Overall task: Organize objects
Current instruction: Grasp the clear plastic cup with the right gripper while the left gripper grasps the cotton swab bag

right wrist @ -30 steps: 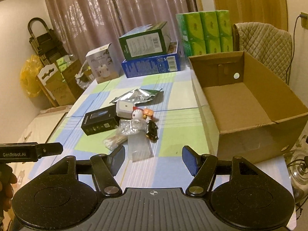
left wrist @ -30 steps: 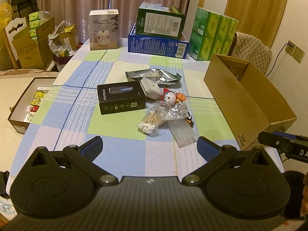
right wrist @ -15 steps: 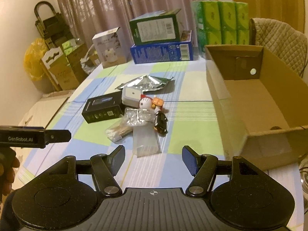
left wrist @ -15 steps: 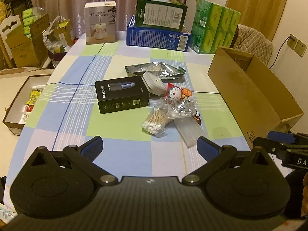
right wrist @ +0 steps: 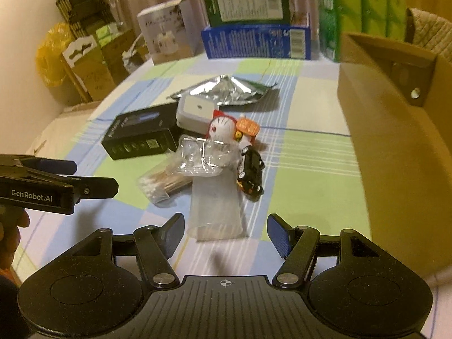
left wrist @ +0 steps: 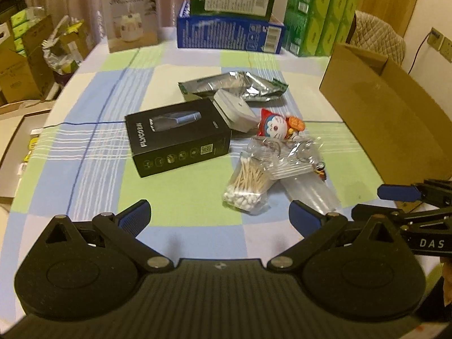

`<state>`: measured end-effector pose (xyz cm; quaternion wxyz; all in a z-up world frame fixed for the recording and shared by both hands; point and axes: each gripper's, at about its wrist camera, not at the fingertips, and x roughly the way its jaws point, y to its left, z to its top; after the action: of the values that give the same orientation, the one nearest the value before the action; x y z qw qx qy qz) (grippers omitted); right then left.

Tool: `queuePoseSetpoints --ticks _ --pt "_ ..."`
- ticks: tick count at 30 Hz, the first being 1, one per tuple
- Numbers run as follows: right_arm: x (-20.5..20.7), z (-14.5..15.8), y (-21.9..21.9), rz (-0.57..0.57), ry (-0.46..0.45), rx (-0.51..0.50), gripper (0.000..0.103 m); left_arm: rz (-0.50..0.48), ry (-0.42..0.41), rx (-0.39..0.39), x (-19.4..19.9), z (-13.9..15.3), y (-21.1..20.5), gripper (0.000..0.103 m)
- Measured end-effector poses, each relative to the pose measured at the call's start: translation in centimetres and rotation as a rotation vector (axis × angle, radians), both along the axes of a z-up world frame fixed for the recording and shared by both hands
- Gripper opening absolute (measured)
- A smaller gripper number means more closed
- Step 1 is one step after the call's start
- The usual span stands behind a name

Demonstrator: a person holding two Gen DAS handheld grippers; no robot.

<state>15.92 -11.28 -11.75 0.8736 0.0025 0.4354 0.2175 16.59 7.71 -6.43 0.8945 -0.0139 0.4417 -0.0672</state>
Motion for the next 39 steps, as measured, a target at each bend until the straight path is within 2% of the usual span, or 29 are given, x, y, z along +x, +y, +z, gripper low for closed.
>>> queuePoseSetpoints --ticks 7,9,14,20,24,26,28,33,35,37,39 --pt "2.7 -2.6 2.0 0.074 0.051 0.002 0.061 -0.019 0.015 0.021 2.4 -2.8 0.8 0.102" --pt "3.3 -3.4 2.4 0.085 0.063 -0.011 0.053 -0.033 0.004 0.024 2.7 -3.1 0.9 0.102" --pt "4.1 -3.9 3.0 0.093 0.049 -0.040 0.049 -0.041 0.010 0.008 3.1 -4.1 1.1 0.099" --pt "4.1 -3.8 1.7 0.014 0.081 -0.016 0.049 -0.075 0.021 -0.008 3.5 -4.6 0.4 0.087" --pt "3.8 -3.5 0.5 -0.027 0.091 -0.021 0.049 -0.125 -0.003 -0.017 4.1 -4.4 -0.7 0.085" --pt "3.6 -3.4 0.2 -0.038 0.093 -0.020 0.049 -0.153 -0.011 -0.005 4.5 -4.5 -1.4 0.074" --pt "3.5 -3.4 -0.1 -0.046 0.096 -0.016 0.049 -0.180 -0.007 0.009 5.1 -4.7 -2.1 0.068" --pt "3.3 -3.4 -0.2 -0.045 0.092 -0.012 0.049 -0.250 0.007 0.063 5.9 -5.3 -3.9 0.064" --pt "3.2 -3.4 -0.2 -0.043 0.097 -0.003 0.049 -0.262 0.022 0.082 6.0 -5.6 -4.3 0.045" --pt "2.7 -3.2 -0.3 -0.041 0.096 0.001 0.049 -0.249 0.047 0.090 5.7 -5.8 -4.5 0.036" --pt "2.0 -3.0 -0.3 -0.036 0.097 -0.001 0.049 -0.226 0.072 0.077 5.1 -5.7 -4.3 0.032"
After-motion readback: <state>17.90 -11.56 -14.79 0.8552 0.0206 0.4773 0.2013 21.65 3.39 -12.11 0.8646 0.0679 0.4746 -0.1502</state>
